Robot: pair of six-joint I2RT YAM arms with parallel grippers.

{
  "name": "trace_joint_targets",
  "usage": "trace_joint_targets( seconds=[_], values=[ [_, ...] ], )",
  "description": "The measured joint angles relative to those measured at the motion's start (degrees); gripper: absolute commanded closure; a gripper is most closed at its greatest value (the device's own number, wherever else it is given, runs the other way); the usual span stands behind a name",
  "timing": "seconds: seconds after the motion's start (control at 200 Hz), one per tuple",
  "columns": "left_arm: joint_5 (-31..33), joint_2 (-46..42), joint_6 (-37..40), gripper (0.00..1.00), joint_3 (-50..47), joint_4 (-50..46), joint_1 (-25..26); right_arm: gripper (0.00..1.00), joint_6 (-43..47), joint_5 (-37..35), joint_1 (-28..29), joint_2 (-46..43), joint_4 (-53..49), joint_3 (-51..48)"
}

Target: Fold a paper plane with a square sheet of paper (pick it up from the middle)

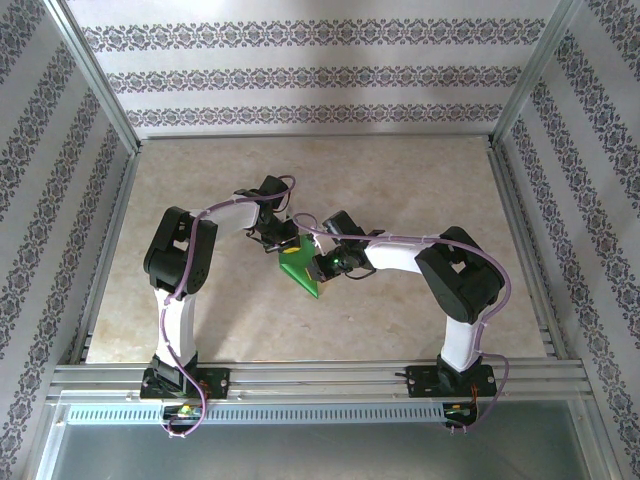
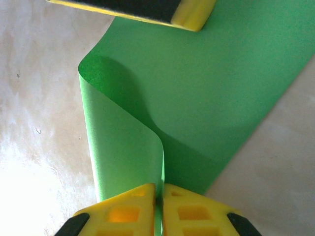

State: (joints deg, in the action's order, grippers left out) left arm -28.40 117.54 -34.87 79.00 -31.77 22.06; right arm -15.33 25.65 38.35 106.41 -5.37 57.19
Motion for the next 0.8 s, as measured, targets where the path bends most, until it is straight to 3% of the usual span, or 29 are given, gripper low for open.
trace_joint_targets(
  seconds=[0.8],
  values=[
    [0.00, 0.02, 0.00, 0.93, 0.00, 0.00, 0.00, 0.87, 0.00, -1.07, 0.00, 1.44, -1.70, 1.57]
  ],
)
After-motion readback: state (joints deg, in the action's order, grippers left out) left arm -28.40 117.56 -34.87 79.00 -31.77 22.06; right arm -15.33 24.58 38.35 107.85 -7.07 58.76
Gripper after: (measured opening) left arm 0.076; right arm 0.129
